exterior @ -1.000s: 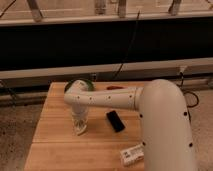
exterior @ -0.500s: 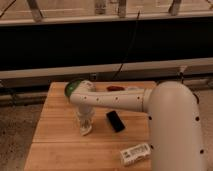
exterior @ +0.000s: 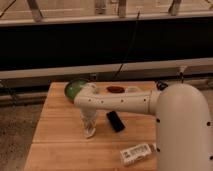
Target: Wipe the white sponge on the table
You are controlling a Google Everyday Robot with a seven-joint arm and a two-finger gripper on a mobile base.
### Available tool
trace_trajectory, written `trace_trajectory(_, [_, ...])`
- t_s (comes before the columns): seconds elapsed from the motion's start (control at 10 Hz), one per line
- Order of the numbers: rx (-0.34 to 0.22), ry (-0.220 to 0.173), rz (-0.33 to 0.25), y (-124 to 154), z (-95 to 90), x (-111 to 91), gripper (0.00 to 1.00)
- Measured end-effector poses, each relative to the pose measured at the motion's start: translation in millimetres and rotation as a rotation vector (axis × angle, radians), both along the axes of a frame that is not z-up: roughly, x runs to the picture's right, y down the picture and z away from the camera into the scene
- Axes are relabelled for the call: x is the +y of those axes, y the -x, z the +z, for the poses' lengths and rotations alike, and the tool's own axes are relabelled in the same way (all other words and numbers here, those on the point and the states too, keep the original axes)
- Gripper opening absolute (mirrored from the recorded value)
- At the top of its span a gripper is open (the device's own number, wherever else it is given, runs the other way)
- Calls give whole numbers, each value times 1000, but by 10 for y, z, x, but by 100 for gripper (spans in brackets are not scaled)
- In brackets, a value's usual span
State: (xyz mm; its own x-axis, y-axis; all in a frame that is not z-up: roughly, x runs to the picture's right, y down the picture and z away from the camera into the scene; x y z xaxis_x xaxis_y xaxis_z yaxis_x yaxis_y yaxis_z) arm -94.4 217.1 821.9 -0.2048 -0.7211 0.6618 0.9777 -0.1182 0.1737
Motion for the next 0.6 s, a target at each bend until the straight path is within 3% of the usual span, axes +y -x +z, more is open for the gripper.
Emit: trace_trajectory(0.6, [16, 11, 25, -30, -104, 160, 0])
